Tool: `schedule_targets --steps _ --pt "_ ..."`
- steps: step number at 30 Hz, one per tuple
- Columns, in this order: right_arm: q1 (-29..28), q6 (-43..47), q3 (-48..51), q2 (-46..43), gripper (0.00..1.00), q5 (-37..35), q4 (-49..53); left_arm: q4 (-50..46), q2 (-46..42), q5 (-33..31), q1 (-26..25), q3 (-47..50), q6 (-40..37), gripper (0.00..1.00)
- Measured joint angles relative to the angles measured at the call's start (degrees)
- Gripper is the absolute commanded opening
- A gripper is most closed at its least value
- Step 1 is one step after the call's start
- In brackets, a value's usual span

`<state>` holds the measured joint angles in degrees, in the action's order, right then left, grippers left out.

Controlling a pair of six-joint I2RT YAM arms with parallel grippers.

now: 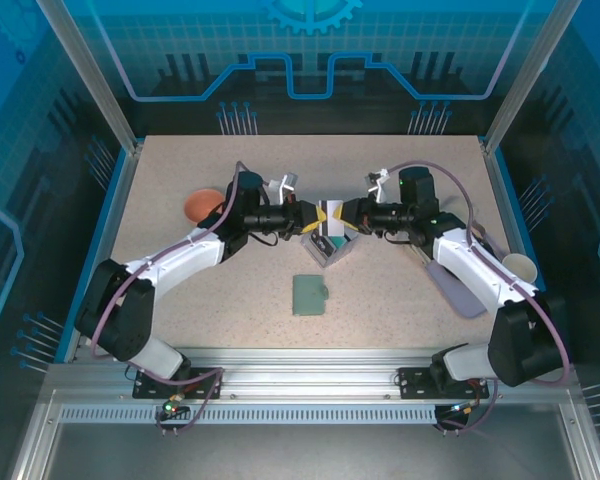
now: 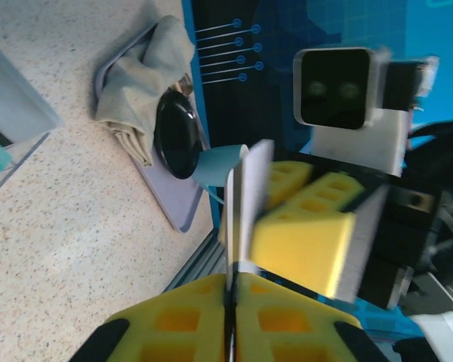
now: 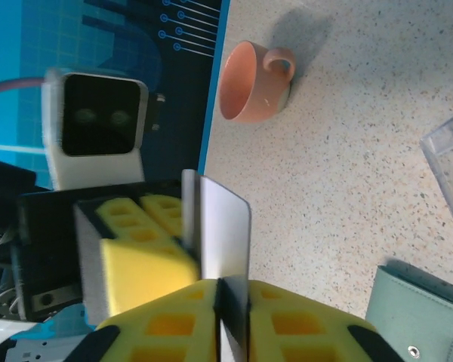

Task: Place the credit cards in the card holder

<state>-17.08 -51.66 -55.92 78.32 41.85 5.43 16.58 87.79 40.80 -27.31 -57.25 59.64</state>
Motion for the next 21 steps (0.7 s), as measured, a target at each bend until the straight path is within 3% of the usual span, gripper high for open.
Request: schedule_targets --steps 5,10,12,14,17,21 --pt "0.9 0.2 0.1 0.0 0.23 2.3 -0.1 -0.1 -0.9 0.4 0.1 0.0 0.0 0.06" --pt "1.7 0.4 0.5 -0.2 0.07 4.2 -0.5 -0.5 -1.2 0.7 0.2 0.1 0.0 0.08" --pt "1.9 0.6 0.5 -0.7 0.01 5.1 -0.8 -1.0 -1.2 0.7 0.3 0.2 0.1 0.20" --pt "2.0 1.2 0.5 -1.2 0.01 5.4 -0.6 -1.7 -1.2 0.6 0.4 0.2 -0.3 0.45" --pt "2.0 3.2 0.5 -2.6 0.02 3.5 2.9 -7.1 -1.9 -1.7 0.4 0.0 -2.6 0.61" --pt "-1.9 9.2 -1.5 -3.6 0.02 -8.9 15.0 -21.5 -3.4 -10.7 0.5 -0.8 -7.1 0.64"
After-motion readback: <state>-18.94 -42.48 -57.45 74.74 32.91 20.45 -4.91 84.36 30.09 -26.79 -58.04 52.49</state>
